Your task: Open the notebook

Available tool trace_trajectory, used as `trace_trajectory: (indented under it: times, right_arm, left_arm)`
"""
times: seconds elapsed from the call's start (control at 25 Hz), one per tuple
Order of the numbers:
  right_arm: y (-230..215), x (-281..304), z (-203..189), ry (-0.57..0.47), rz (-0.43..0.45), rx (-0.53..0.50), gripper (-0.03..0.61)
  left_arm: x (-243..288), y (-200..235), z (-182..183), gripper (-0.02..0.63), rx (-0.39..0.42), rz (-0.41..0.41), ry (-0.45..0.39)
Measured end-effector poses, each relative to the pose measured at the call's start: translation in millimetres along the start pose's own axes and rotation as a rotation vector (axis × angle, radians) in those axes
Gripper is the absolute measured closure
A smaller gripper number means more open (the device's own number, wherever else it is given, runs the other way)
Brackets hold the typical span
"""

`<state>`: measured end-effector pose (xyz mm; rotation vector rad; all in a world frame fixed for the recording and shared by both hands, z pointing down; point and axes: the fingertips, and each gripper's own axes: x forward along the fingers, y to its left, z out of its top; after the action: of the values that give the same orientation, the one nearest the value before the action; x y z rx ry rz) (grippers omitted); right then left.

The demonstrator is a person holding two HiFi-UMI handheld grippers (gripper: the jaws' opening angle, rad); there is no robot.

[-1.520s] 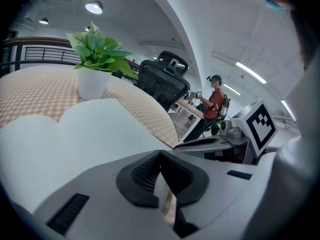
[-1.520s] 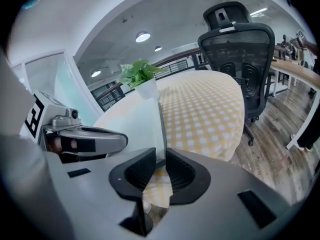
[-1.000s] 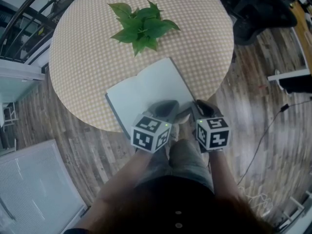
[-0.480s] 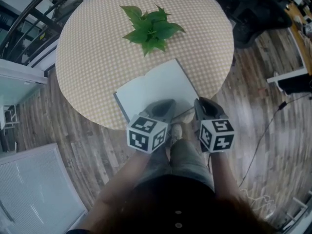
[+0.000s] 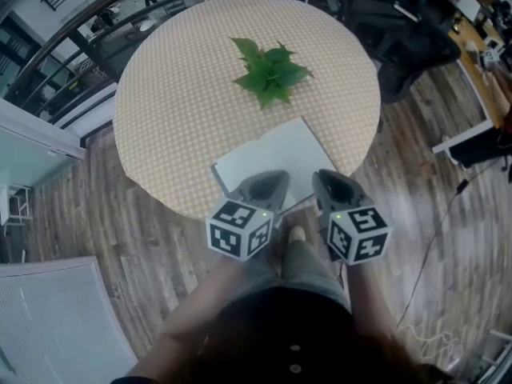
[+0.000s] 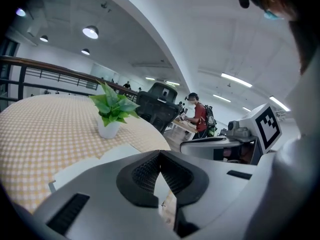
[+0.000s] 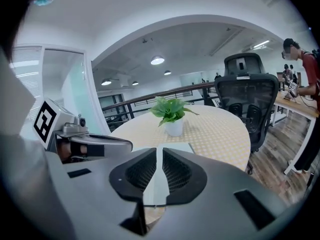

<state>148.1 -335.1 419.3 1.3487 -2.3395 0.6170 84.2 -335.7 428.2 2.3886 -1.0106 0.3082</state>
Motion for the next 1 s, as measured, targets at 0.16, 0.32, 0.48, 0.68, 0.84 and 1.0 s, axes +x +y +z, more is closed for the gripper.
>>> trace_trajectory:
  times: [0.16,0.32,0.48,0.68,0.84,1.0]
  right_arm:
    - [29.0,-4.2,6.0,-0.005,-0.006,-0.029,0.558]
    - [59.7,-9.4,18.6,-0.064,0.009,-0.035,0.566]
    - [78.6,-18.6,34.0,-0.153,-0.024,-0.029,0.568]
    - [105.0,-22.5,34.6,-0.195,-0.051,-0.021,0.568]
    - [126.2,-23.9,26.2,-0.205,-0.062,-0.023,0.568]
    - [138.9,-26.5,18.5,-0.193,-0.068,-0.036,0.568]
  left_arm:
    - [-23.9,0.6,7.0,0.604,0.014,-0.023,-0.029]
    - [-46.9,-0.7,13.9,0.604,0.04,-0.057,-0.057]
    - [-69.7,-1.6,17.6,0.604,0.068,-0.083,-0.074]
    - [-98.5,7.2,11.1,0.604,0.095,-0.1,-0.076]
    - [-113.4,12.1,5.3,0.604,0.103,-0.113,-0.081]
    - [-120.1,10.3,-0.9,0.604,0.106,-0.124,-0.079]
